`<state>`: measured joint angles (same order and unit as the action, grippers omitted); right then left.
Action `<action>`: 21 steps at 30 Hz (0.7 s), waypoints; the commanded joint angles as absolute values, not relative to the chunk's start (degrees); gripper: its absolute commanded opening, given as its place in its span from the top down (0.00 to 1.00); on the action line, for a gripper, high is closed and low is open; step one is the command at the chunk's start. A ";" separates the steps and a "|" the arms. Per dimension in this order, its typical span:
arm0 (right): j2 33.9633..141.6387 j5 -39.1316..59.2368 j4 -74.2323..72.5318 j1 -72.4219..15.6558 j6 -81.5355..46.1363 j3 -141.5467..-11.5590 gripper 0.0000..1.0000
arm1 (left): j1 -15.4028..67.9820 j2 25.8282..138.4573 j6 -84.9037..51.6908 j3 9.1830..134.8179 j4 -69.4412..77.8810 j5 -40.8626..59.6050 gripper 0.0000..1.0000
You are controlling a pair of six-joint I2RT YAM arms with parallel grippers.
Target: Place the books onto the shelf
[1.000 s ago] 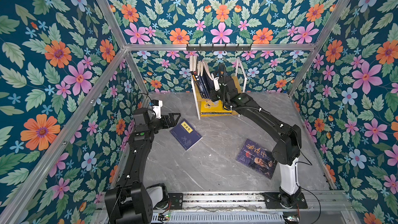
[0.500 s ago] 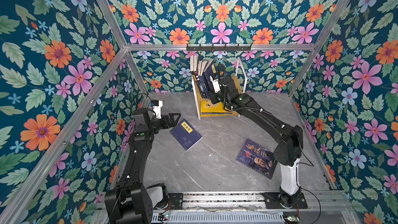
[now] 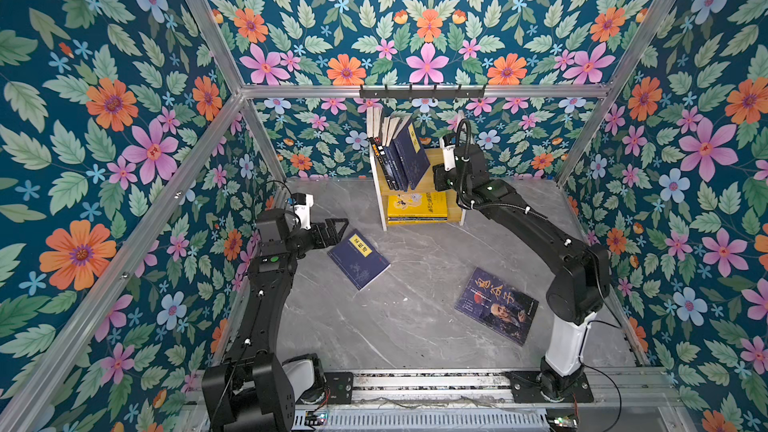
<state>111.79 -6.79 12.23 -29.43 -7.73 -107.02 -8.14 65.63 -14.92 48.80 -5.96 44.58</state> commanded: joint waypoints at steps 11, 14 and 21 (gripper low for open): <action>127.85 -13.00 13.93 -29.14 -12.29 -121.47 1.00 | -7.65 64.97 -14.46 49.39 -5.41 44.51 0.00; 129.51 -6.43 10.95 -28.46 -12.30 -120.95 1.00 | -7.39 65.04 -14.59 49.58 -5.52 44.46 0.00; 131.96 1.39 7.47 -27.94 -13.33 -121.27 1.00 | -7.29 65.44 -14.21 49.95 -5.88 44.21 0.00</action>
<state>130.96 -4.01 5.41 -27.68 -12.80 -120.97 -7.38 65.36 -14.87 49.65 -6.04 44.51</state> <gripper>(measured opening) 0.050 0.997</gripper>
